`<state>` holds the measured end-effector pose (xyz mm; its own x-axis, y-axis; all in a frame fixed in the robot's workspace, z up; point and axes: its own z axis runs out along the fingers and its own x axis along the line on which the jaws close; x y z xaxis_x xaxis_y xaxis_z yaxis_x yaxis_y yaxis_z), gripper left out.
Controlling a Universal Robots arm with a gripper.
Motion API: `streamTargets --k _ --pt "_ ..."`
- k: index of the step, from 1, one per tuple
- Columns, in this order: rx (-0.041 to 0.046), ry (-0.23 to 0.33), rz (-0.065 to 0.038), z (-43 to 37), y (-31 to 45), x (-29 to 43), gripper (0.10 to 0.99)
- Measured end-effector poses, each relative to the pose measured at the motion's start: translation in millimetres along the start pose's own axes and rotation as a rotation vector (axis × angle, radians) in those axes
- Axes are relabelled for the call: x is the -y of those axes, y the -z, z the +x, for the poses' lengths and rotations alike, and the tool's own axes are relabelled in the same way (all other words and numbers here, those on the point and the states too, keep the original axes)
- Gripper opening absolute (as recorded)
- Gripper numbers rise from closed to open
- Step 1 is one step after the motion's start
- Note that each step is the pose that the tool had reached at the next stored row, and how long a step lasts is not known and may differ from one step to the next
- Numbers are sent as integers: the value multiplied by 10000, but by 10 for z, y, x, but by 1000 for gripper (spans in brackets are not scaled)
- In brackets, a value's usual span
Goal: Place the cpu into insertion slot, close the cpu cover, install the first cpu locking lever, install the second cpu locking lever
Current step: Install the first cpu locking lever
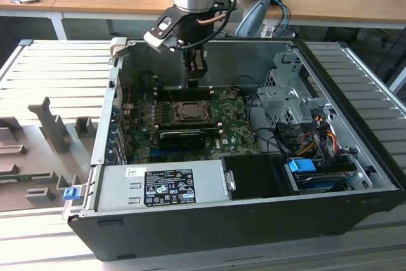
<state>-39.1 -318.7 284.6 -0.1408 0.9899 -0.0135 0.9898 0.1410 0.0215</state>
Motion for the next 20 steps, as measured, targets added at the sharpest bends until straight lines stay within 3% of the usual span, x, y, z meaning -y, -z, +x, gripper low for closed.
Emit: streamTargets --k 20 --pt "-26 1199 -16 0 0 0 106"
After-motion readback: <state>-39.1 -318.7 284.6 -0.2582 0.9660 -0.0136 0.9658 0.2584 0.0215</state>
